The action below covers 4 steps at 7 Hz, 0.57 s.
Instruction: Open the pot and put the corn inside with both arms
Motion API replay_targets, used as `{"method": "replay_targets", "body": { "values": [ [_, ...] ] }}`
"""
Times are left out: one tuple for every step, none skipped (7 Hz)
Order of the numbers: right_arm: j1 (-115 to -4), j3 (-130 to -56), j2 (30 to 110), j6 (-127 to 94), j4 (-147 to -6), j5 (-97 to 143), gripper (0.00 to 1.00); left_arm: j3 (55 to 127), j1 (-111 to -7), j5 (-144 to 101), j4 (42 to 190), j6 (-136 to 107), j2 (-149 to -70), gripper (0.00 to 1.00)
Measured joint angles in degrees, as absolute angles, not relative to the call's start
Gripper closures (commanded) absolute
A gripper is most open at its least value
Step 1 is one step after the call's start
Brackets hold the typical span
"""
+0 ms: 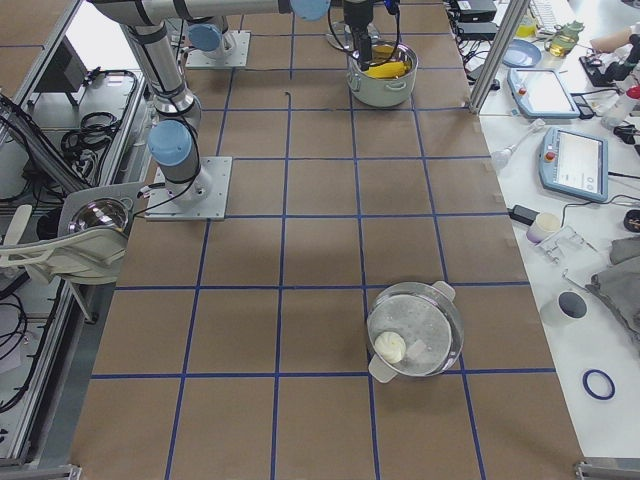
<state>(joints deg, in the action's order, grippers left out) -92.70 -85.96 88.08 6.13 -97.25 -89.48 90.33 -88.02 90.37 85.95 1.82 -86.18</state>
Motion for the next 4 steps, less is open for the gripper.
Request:
{"method": "replay_targets", "body": {
  "values": [
    [-92.7, -86.0, 88.1, 6.1, -97.4, -89.5, 0.0, 90.3, -88.1, 89.9, 85.8, 1.9, -86.1, 0.0],
    [-92.7, -86.0, 88.1, 6.0, -97.5, -89.5, 0.0, 90.3, -88.2, 89.7, 85.8, 2.1, -86.1, 0.0],
    [-92.6, -86.0, 88.1, 5.9, -97.6, -89.5, 0.0, 90.4, -88.2, 89.6, 85.7, 2.2, -86.0, 0.0],
    [-92.6, -86.0, 88.1, 5.9, -97.6, -89.5, 0.0, 90.4, -88.2, 89.6, 85.7, 2.3, -86.0, 0.0]
  ]
}}
